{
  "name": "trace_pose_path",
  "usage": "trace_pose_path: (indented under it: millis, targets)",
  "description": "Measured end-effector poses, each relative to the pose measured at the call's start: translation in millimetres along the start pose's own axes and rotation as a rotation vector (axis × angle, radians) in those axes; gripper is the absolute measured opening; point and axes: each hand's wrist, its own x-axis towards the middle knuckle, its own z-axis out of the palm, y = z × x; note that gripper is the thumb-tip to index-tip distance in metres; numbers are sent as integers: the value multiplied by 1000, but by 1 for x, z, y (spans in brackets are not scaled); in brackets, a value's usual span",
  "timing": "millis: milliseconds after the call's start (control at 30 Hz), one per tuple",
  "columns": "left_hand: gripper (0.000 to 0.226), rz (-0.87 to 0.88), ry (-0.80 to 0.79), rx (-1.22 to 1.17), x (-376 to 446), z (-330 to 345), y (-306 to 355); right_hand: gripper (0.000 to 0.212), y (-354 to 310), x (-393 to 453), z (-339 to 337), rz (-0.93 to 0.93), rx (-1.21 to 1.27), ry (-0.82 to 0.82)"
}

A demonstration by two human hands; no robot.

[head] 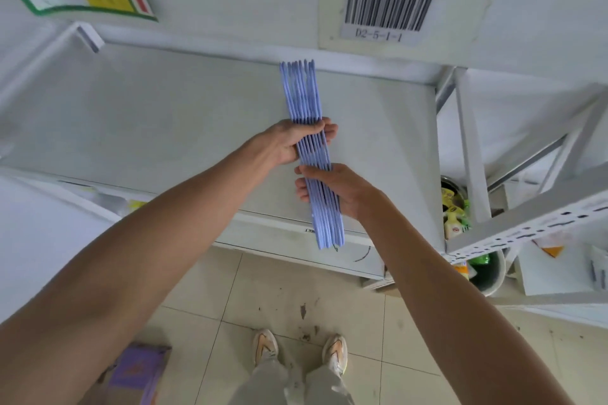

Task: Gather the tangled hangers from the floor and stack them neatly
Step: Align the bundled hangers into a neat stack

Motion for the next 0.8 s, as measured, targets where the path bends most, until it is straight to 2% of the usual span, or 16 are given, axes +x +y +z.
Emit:
trace_pose_path:
  millis: [100,167,233,300,367,467,533,567,633,667,700,733,800]
  targets:
    - [12,64,-55,-92,-27,3,-8,9,-10,-18,13,5,-83,37]
    - [17,96,-82,-102,-49,2,-14,15,-10,-34,13,-5,-146,5]
    - [27,82,-129,3,-73,-3,-19,20,-9,-51,11,22,-215,-41]
    - [39,34,-189,268,-100,-13,-19,30,-7,-61,6,58,-263,-81]
    - [46,77,-155,665,-130,-34,-12,38,-8,-69,-3,106,-305,-116]
    - [36,509,133,1216,-166,-75,15,40,-8,-79,-17,165,-378,-165]
    - [62,711,326,1496,-175,-92,37,43,-10,-82,-23,185,-438,-203]
    - [82,733,329,1627,-173,-96,45,45,-12,-82,-25,192,-467,-223]
    - [121,728,157,1855,-154,-92,51,50,-19,-78,-28,213,-524,-265]
    - [131,714,60,1950,-141,-84,48,51,-24,-75,-29,226,-552,-291]
    - [130,702,-12,1999,-127,-75,42,51,-30,-72,-31,237,-583,-318]
    - [118,704,-63,1985,-113,-67,37,51,-36,-69,-33,246,-615,-342]
    - [71,695,-104,1862,-92,-55,34,50,-50,-64,-40,266,-665,-379]
